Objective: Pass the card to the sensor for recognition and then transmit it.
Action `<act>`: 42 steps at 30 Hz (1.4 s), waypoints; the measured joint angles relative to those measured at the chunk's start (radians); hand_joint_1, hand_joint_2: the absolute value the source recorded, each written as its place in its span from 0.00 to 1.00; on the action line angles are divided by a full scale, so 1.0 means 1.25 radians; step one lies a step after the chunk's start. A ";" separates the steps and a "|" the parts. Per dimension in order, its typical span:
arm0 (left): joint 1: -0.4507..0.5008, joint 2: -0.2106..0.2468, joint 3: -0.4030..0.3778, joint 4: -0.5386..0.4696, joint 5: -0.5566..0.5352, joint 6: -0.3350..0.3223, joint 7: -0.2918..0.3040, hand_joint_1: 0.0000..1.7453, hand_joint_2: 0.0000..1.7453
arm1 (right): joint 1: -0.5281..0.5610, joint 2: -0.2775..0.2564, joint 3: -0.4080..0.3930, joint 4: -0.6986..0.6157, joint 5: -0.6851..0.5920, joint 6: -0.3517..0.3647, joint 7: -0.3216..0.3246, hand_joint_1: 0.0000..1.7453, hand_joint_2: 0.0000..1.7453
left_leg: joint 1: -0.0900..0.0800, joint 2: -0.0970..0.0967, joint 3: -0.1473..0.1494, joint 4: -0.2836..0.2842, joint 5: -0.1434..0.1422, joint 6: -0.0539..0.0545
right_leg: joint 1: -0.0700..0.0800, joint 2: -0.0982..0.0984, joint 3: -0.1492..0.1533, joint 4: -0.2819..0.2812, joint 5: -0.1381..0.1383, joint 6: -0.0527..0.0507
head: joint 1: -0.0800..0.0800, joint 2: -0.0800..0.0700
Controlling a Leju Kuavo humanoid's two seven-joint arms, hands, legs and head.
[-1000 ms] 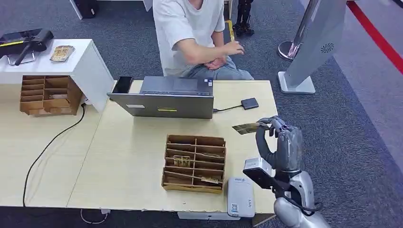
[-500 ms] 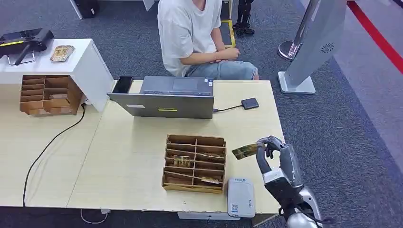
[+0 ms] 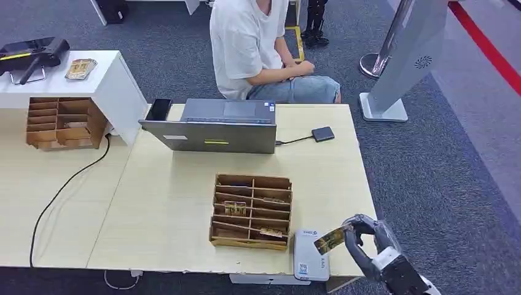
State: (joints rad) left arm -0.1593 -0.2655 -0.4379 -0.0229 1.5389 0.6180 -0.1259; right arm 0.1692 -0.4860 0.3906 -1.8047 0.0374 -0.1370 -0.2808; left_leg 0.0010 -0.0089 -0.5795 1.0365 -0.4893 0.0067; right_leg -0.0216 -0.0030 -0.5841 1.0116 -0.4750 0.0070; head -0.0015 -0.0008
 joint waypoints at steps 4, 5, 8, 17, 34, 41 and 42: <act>0.000 0.000 0.000 0.000 0.000 0.000 0.001 0.00 0.00 | 0.020 -0.021 -0.006 -0.013 -0.006 0.005 -0.001 1.00 1.00 | 0.000 0.000 0.000 0.000 0.000 0.000 | 0.000 0.000 0.000 0.000 0.000 0.000 | 0.000 0.000; 0.000 0.000 0.000 0.000 0.000 0.000 0.001 0.00 0.00 | 0.023 -0.025 -0.008 -0.015 -0.006 0.008 0.000 1.00 1.00 | 0.000 0.000 0.000 0.000 0.000 0.000 | 0.000 0.000 0.000 0.000 0.000 0.000 | 0.000 0.000; 0.000 0.000 0.000 -0.003 -0.001 0.000 0.002 0.00 0.00 | 0.038 -0.044 -0.010 -0.026 -0.014 0.016 0.012 1.00 1.00 | 0.000 0.000 0.000 0.000 0.000 0.000 | 0.000 0.000 0.000 0.000 0.000 0.000 | 0.000 0.000; 0.003 0.004 0.000 -0.010 -0.003 0.000 0.016 0.00 0.00 | 0.073 -0.127 -0.005 -0.046 -0.027 0.020 0.097 1.00 1.00 | 0.000 0.000 0.000 0.000 0.000 0.000 | 0.000 0.000 0.000 0.000 0.000 0.000 | 0.000 0.000; 0.004 0.009 -0.001 -0.010 -0.012 0.000 0.038 0.00 0.00 | -0.012 -0.144 0.103 0.046 -0.036 -0.004 0.165 1.00 1.00 | 0.000 0.000 0.000 0.000 0.000 0.000 | 0.000 0.000 0.000 0.000 0.000 0.000 | 0.000 0.000; 0.004 0.010 -0.004 -0.010 -0.012 0.000 0.043 0.00 0.00 | -0.052 -0.128 0.120 0.080 -0.037 0.005 0.170 1.00 1.00 | 0.000 0.000 0.000 0.000 0.000 0.000 | 0.000 0.000 0.000 0.000 0.000 0.000 | 0.000 0.000; 0.004 0.010 -0.006 -0.010 -0.012 0.000 0.044 0.00 0.00 | -0.057 -0.125 0.123 0.084 -0.037 0.009 0.170 1.00 1.00 | 0.000 0.000 0.000 0.000 0.000 0.000 | 0.000 0.000 0.000 0.000 0.000 0.000 | 0.000 0.000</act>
State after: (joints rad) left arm -0.1538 -0.2529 -0.4452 -0.0359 1.5240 0.6180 -0.0713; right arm 0.0975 -0.6428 0.5440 -1.6998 -0.0092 -0.1259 -0.0679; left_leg 0.0008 -0.0084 -0.5795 1.0366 -0.4896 0.0073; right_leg -0.0217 -0.0028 -0.5837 1.0116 -0.4750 0.0070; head -0.0015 -0.0008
